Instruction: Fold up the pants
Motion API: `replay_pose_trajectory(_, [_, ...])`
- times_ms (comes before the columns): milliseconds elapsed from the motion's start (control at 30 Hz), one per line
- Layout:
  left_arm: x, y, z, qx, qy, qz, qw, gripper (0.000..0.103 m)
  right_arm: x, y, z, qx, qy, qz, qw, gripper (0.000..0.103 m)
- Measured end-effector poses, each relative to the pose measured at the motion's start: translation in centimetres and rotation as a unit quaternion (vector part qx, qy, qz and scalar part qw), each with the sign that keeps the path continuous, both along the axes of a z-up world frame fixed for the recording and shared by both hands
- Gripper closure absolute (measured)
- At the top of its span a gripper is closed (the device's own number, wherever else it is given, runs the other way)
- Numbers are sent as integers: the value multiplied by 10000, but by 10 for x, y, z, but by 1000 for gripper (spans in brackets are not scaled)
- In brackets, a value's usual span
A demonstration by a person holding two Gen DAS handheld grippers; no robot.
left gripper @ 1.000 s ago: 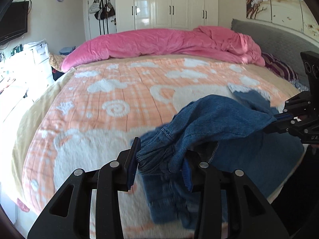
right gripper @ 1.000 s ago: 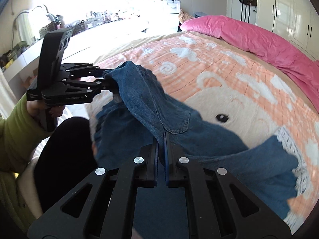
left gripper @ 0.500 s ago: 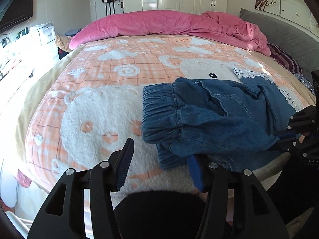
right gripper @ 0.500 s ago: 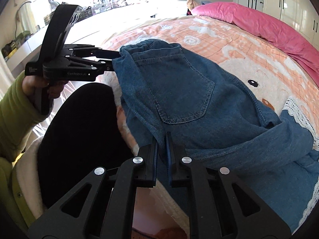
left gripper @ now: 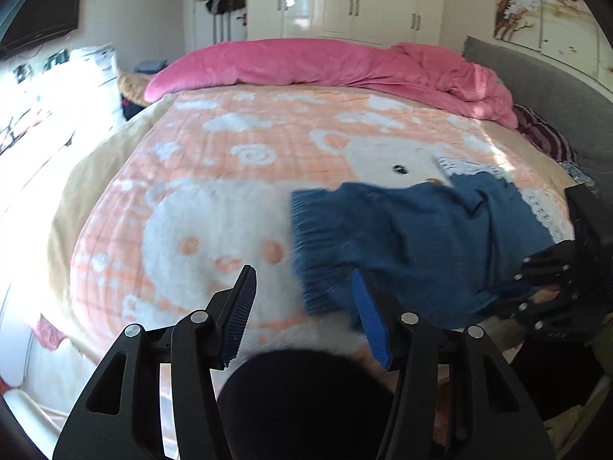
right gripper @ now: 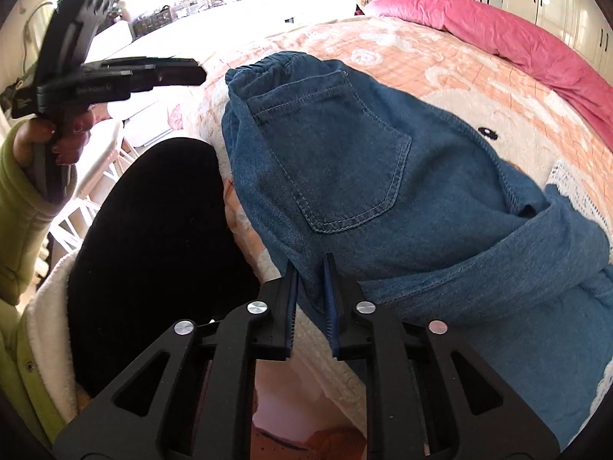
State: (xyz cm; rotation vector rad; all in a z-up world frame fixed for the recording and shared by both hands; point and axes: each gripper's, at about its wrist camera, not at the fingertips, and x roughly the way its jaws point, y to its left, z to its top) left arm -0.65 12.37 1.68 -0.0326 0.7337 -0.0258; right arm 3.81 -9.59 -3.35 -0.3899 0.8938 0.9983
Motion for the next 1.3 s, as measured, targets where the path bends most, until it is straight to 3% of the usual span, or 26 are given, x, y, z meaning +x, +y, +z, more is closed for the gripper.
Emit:
replay_pose_trajectory(167, [24, -53, 0, -80, 29, -703, 9975, 53, -3, -3, 2, 55, 44, -39, 10000, 88])
replay_pose_trajectory(367, [44, -65, -46, 354, 826, -488, 9948, 53, -9, -26, 16, 311, 183, -166, 9992, 81])
replay_pose_trajectory(667, [36, -67, -57, 515, 831, -536, 9938, 54, 17, -35, 47, 774, 10, -805, 9937, 69])
replay_pose_trajectory(833, [38, -66, -57, 510, 820, -524, 9939, 54, 39, -26, 22, 417, 269, -1209, 9914, 66])
replay_pose_trajectory(900, [39, -66, -57, 505, 817, -521, 9940, 53, 49, -29, 0, -127, 402, -1587, 9864, 66])
replay_pose_trajectory(1100, [42, -68, -58, 496, 758, -481, 9947, 52, 51, -44, -1, 344, 712, -1676, 9827, 66])
replay_pose_trajectory(1300, [24, -66, -24, 289, 326, -533, 9976, 52, 52, -87, 36, 906, 419, -2030, 9741, 59])
